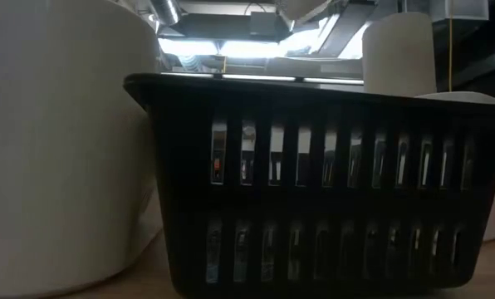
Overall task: Stack baskets on shelf by color
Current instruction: Put the right white bin on the shelf
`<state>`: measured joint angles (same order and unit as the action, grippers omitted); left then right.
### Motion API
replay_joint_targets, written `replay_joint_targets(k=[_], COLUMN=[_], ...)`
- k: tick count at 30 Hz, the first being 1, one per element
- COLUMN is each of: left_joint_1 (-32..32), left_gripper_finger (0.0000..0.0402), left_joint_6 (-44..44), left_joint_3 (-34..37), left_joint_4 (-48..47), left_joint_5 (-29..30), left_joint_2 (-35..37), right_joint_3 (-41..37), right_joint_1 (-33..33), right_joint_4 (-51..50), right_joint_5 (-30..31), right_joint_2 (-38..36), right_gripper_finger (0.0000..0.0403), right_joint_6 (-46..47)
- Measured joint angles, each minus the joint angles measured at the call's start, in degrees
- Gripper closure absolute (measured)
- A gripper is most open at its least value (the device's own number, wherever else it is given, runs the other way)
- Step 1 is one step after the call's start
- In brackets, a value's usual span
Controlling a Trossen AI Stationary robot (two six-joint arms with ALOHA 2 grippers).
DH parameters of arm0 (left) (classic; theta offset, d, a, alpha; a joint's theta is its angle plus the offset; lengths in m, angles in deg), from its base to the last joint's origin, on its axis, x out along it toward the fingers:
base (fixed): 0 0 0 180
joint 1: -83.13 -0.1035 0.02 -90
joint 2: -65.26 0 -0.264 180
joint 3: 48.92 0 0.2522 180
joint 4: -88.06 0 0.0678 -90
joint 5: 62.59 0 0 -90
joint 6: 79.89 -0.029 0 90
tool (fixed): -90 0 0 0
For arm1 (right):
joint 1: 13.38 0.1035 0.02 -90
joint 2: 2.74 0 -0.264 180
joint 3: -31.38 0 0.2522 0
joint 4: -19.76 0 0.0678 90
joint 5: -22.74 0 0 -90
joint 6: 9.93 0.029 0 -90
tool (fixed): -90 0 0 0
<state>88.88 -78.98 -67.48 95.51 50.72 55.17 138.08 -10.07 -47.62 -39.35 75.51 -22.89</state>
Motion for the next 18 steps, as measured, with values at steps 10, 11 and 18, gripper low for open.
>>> replay_joint_targets(k=[10, 11, 18], left_joint_1=[0.01, 0.01, 0.01], left_gripper_finger=[0.0356, 0.0356, 0.0356], left_joint_6=[0.09, 0.1, 0.49], left_joint_3=[0.02, 0.01, 0.02], left_joint_4=[-2.63, -2.61, -2.54], left_joint_5=[0.0, 0.0, 0.02], left_joint_2=[-0.02, -0.02, 0.0], right_joint_3=[0.16, 0.16, 0.16], right_joint_1=[-18.63, -19.66, -23.01], right_joint_4=[-1.29, -1.23, -3.47], right_joint_5=[-20.1, -20.92, -21.58], right_joint_2=[5.01, 5.88, 11.84], right_gripper_finger=[0.0403, 0.0403, 0.0403], right_joint_6=[-7.1, -7.82, -12.78])
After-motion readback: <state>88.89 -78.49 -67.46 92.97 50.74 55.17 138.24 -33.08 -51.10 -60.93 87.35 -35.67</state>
